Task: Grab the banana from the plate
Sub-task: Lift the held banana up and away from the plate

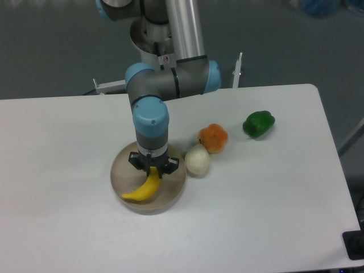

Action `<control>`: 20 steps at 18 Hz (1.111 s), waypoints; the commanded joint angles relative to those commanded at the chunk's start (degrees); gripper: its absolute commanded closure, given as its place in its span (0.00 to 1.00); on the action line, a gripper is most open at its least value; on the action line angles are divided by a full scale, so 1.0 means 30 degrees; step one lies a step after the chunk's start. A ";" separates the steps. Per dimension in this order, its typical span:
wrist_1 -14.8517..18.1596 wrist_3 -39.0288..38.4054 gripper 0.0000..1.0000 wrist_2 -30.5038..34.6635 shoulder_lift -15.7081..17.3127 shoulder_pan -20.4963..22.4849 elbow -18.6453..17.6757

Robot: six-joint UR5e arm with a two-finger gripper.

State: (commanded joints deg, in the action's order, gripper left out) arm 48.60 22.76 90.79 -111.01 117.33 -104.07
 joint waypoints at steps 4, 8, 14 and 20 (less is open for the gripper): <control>0.0265 0.2365 0.68 0.0788 0.0382 0.0554 0.1055; 0.0265 0.5440 0.68 0.1231 0.0704 0.2192 0.1906; 0.0265 1.0508 0.68 0.1144 0.1115 0.5064 0.2990; 0.0265 1.2507 0.68 0.1085 0.0735 0.6122 0.4395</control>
State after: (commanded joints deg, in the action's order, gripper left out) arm 49.39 60.29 94.04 -108.81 135.70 -90.89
